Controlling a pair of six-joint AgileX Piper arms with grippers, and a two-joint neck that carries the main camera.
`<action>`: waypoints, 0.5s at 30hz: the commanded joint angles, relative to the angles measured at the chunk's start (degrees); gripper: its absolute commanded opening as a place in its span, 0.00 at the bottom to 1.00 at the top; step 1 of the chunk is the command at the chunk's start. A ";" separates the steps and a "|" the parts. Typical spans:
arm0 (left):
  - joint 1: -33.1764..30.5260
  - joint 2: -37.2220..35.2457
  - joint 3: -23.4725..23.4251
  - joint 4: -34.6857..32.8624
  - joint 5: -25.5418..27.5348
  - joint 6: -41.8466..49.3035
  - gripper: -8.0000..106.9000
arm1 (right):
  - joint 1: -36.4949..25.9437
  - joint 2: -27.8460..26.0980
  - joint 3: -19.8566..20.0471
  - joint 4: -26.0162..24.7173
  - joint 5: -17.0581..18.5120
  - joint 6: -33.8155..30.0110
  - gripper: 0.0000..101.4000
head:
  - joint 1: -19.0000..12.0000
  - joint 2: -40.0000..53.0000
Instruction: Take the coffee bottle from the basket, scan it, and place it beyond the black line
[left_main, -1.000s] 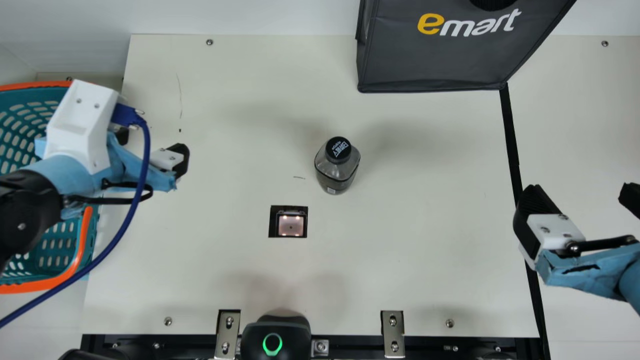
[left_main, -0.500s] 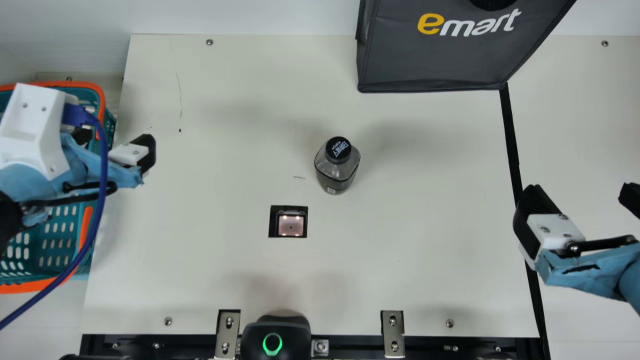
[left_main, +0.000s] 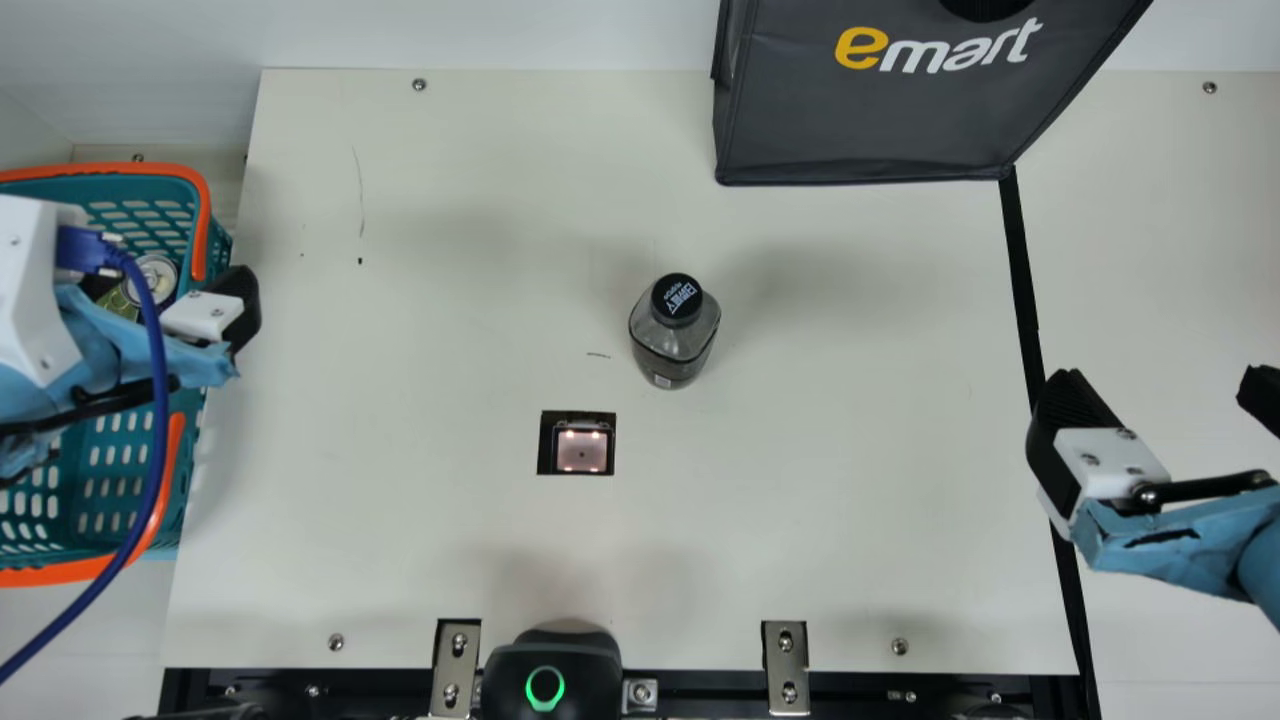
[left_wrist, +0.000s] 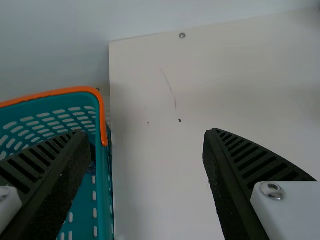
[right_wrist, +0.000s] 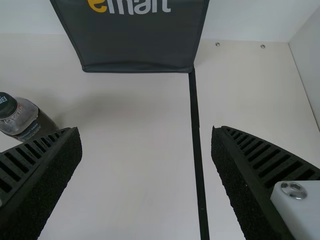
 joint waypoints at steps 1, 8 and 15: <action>0.40 -0.63 0.22 -0.44 -0.01 1.39 0.85 | 0.00 0.00 0.00 0.00 0.00 0.00 0.90 | -1.48 0.00; 1.69 -2.30 0.55 -1.74 0.35 3.25 0.85 | 0.00 0.00 0.00 0.00 0.00 0.00 0.90 | -1.48 0.00; 2.52 -3.61 0.57 -1.07 1.15 1.41 0.85 | 0.00 0.00 0.00 0.00 0.05 0.00 0.90 | -1.48 0.00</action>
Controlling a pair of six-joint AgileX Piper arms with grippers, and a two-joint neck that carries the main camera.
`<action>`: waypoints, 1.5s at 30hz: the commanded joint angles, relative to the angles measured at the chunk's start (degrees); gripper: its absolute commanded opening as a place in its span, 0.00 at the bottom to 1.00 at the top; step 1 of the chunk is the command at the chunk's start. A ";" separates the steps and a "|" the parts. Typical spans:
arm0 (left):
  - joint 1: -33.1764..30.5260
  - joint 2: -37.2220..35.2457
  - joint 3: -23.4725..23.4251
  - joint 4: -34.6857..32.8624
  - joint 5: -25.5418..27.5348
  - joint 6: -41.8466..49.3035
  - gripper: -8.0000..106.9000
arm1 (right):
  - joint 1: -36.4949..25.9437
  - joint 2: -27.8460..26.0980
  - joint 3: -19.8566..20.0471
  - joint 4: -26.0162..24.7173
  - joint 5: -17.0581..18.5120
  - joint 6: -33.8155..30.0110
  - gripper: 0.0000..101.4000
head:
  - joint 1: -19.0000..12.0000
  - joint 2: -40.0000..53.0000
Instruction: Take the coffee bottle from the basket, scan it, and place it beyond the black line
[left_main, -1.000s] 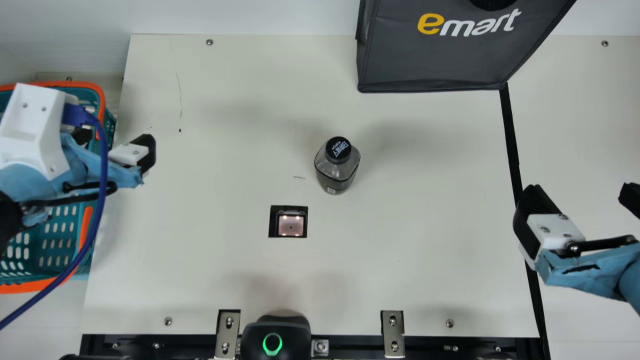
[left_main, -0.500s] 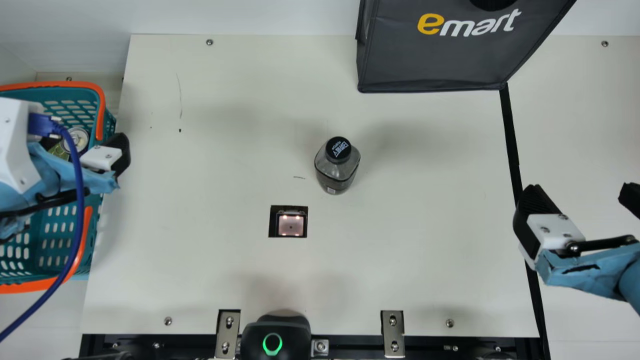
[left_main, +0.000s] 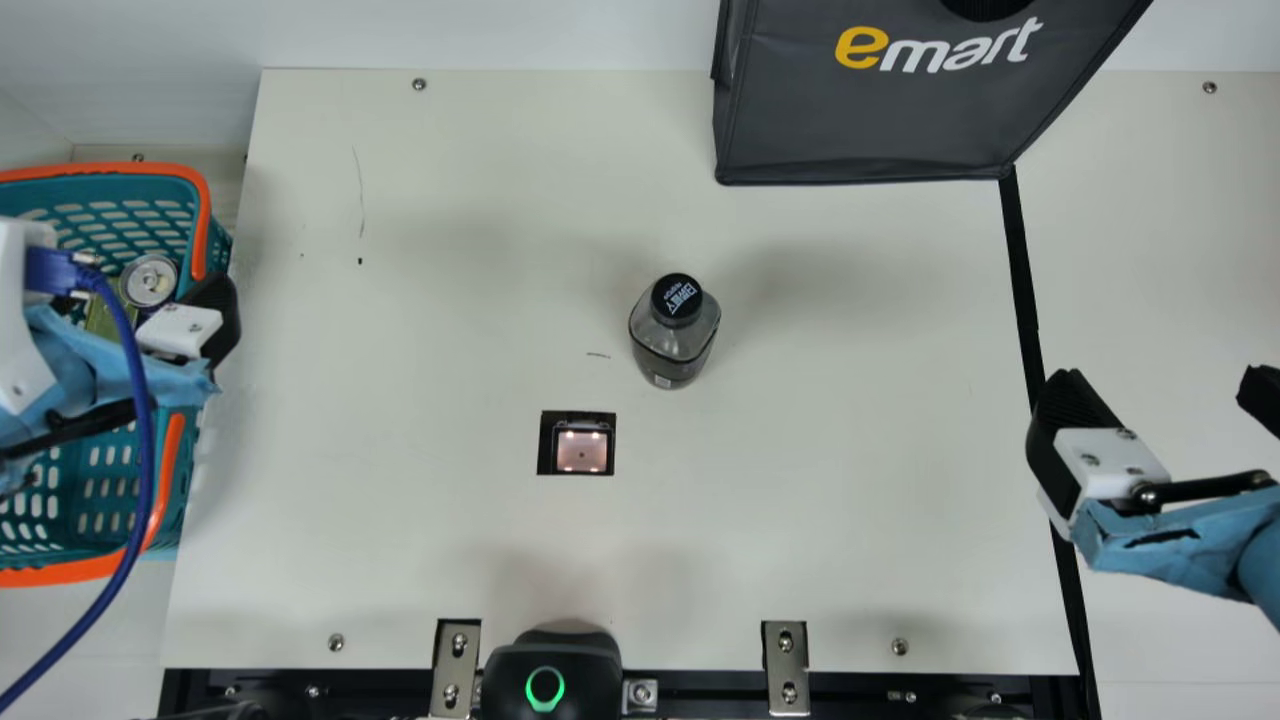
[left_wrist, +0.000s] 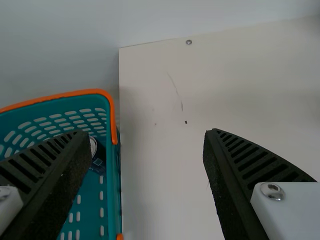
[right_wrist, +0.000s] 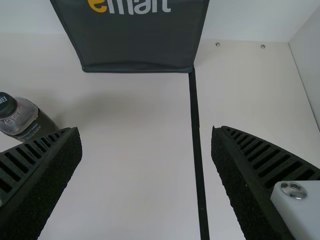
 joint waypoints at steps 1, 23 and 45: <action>0.10 -0.44 0.15 0.42 0.21 -0.71 0.85 | 0.00 0.00 0.00 0.00 0.00 0.00 0.90 | -1.48 0.00; -1.73 -7.57 4.45 5.68 3.36 -8.69 0.85 | 0.00 0.00 0.00 0.00 0.00 0.00 0.90 | -1.48 0.00; -4.39 -15.02 7.74 8.97 8.66 -12.52 0.85 | 0.00 0.00 0.00 0.00 -0.07 0.00 0.90 | -1.48 0.00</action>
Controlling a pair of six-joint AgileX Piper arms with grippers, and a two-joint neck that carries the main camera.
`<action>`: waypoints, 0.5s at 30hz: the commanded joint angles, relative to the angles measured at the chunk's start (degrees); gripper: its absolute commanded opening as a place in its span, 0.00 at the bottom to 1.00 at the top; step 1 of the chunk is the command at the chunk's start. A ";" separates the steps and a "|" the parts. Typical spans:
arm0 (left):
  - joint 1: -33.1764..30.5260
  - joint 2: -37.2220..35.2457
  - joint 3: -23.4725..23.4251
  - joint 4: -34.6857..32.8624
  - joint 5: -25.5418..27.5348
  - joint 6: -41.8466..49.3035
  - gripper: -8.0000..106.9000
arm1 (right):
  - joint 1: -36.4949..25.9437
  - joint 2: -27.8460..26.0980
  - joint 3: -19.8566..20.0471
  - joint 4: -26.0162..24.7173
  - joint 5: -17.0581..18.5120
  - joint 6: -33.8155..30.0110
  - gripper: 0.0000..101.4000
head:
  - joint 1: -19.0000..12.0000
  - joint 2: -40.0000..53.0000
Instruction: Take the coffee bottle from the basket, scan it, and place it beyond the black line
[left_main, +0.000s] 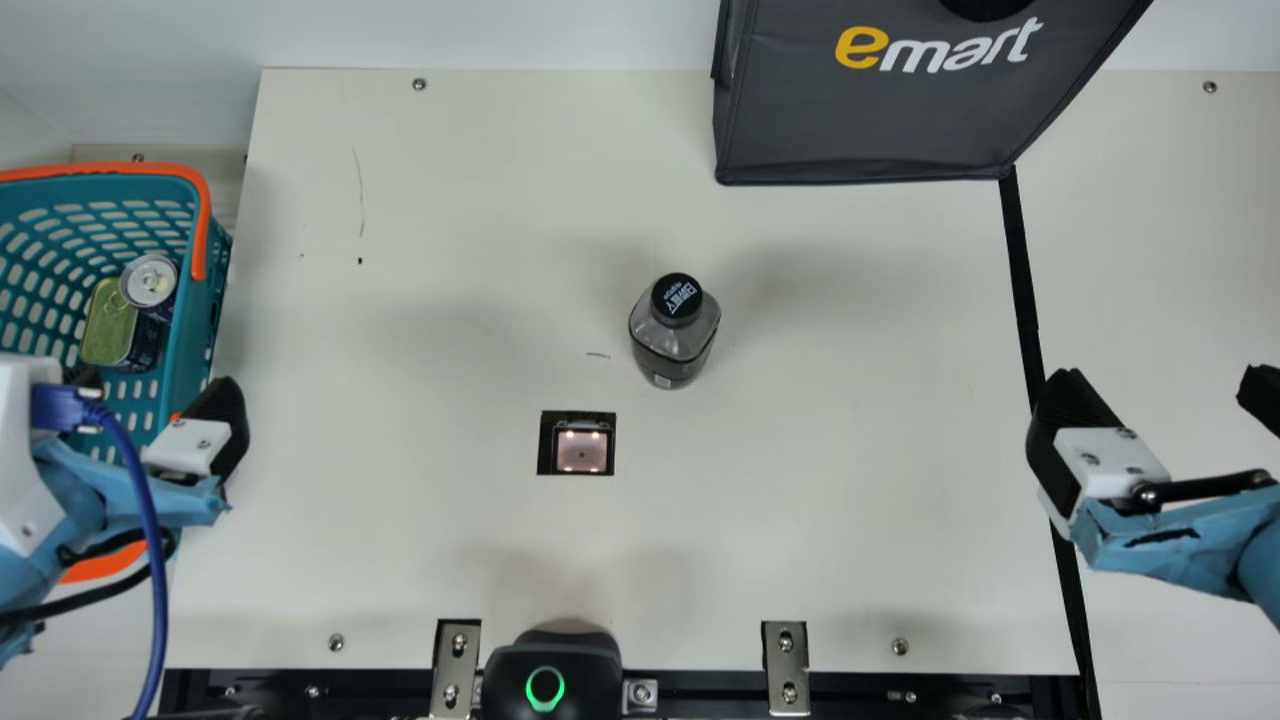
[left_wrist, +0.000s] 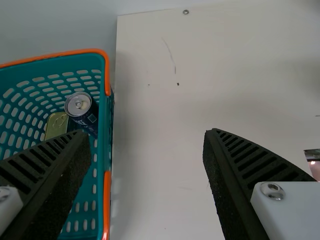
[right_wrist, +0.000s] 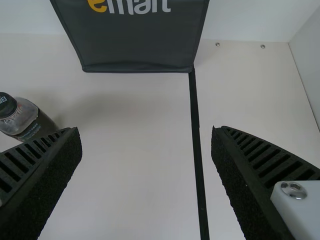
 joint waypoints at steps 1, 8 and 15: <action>-0.26 -0.21 0.04 0.24 0.08 -0.31 0.85 | 0.00 0.00 0.00 0.00 0.00 0.00 0.90 | -1.48 0.00; -0.51 -0.37 0.03 0.56 0.03 -0.52 0.85 | 0.00 0.00 0.00 0.00 0.00 0.00 0.90 | -1.48 0.00; -0.51 -0.37 0.03 0.56 0.03 -0.52 0.85 | 0.00 0.00 0.00 0.00 0.00 0.00 0.90 | -1.48 0.00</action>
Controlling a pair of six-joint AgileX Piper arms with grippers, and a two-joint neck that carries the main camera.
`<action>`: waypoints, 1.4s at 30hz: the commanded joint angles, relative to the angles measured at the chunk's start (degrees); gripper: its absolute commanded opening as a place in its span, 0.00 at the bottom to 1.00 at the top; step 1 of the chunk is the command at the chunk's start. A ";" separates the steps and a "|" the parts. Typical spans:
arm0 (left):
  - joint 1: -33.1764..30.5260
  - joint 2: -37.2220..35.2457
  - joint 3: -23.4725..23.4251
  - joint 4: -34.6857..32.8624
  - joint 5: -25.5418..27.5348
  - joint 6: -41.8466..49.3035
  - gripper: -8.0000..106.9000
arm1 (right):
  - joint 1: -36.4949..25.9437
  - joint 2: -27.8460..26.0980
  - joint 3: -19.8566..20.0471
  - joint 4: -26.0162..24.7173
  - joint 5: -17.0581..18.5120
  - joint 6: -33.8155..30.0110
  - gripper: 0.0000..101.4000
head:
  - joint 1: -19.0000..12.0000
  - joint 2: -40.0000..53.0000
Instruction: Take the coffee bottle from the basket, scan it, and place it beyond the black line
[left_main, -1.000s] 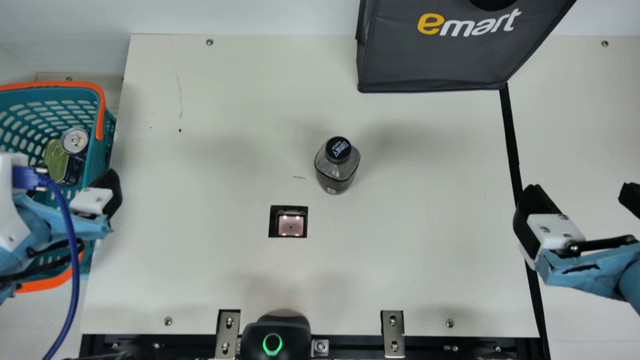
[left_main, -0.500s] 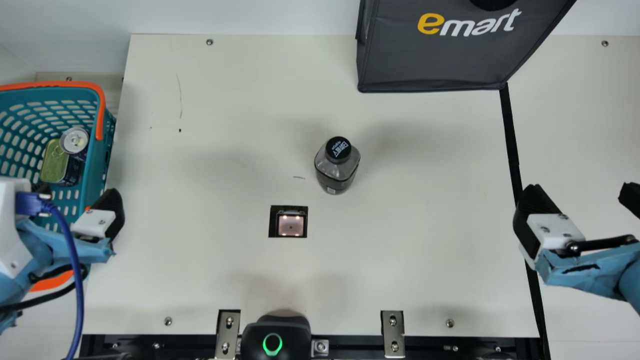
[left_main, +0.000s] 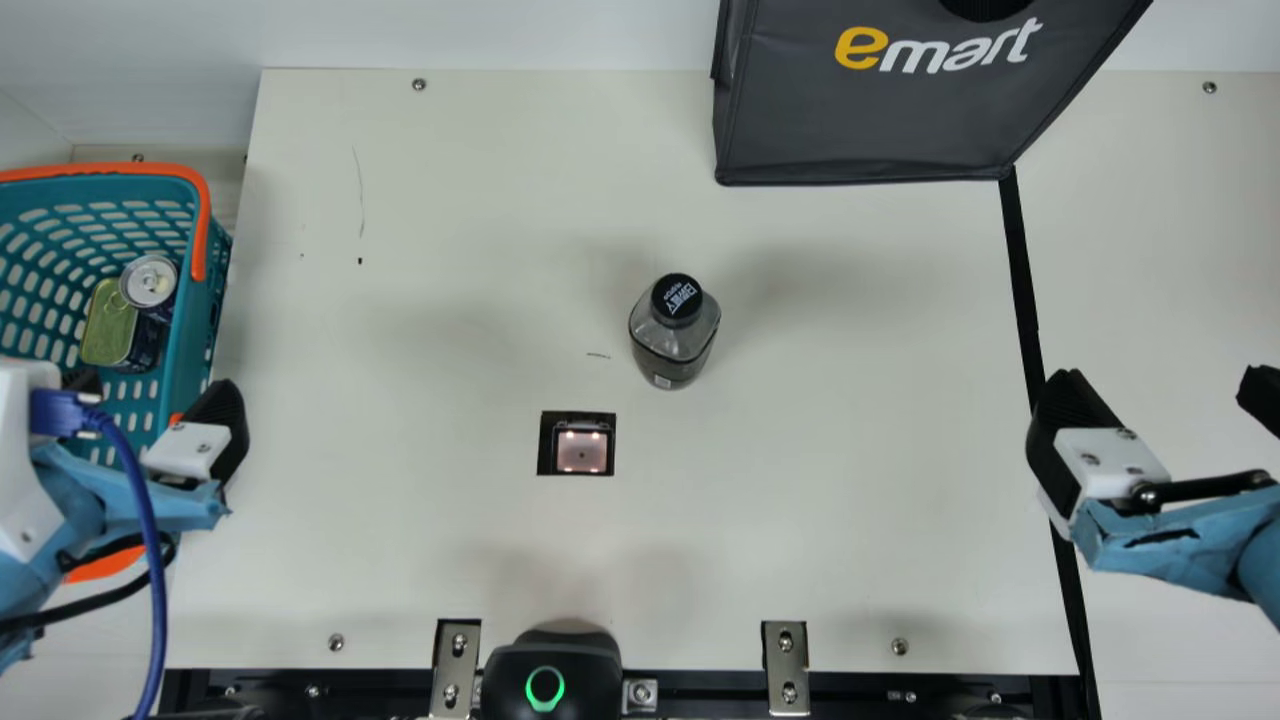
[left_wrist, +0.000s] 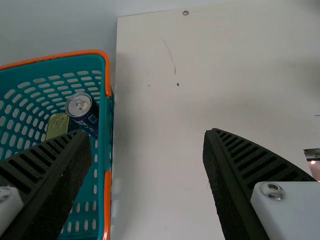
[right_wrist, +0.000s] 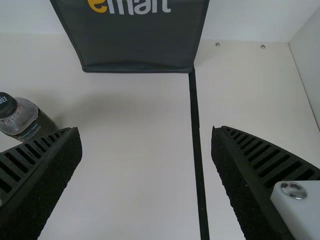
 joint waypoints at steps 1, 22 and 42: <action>0.00 0.00 0.00 0.00 0.00 0.00 0.85 | 0.00 0.00 0.00 0.00 0.00 0.00 0.90 | -1.48 0.00; 0.00 0.00 0.00 0.00 0.00 0.00 0.85 | 0.65 0.59 0.61 -0.02 -0.42 0.45 0.90 | -1.48 0.00; 0.00 0.00 0.00 0.00 0.00 0.00 0.85 | 5.05 6.84 3.62 -2.58 -5.60 4.82 0.90 | -1.48 0.00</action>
